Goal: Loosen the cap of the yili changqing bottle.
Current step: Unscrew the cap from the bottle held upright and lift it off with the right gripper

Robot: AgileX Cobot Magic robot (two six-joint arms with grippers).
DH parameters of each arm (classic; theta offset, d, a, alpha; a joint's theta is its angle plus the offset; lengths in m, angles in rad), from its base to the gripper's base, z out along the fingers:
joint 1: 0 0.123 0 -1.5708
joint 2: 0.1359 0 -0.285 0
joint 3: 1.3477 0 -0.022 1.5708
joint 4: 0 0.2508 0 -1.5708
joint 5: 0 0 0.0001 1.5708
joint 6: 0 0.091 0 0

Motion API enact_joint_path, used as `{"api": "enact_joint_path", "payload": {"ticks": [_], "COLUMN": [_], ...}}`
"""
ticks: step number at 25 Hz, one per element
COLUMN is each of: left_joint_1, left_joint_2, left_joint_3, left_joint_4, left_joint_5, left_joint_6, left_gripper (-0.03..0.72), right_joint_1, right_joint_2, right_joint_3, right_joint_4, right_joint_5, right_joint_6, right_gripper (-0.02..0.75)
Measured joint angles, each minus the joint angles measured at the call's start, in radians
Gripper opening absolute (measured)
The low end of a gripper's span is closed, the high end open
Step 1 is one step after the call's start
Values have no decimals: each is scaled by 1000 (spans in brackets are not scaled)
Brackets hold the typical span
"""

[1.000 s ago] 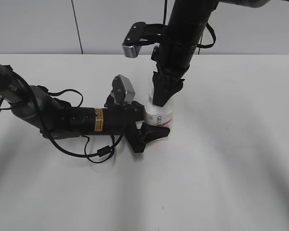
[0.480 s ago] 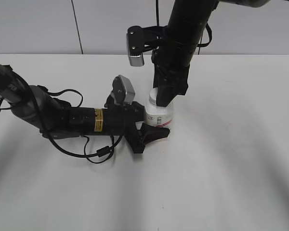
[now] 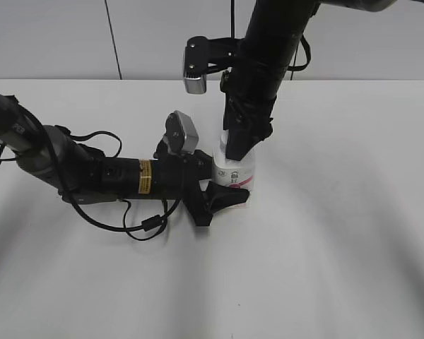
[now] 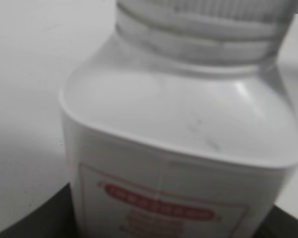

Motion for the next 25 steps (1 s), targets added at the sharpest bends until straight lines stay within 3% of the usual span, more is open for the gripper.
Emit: {"api": "enact_joint_path", "payload": {"ticks": [8,25], "left_joint_1": [0,0], "left_joint_2": [0,0], "left_joint_3": [0,0], "left_joint_4": [3,5], "left_joint_5": [-1,-2], "left_joint_6": [-2,-2], "left_gripper": [424,419], "right_joint_1": [0,0], "right_joint_2": [-17,-27], "right_joint_3": [0,0], "right_joint_4": [40,-56], "right_joint_5": [0,0], "right_joint_6": [163,1063], "right_gripper": [546,546]}}
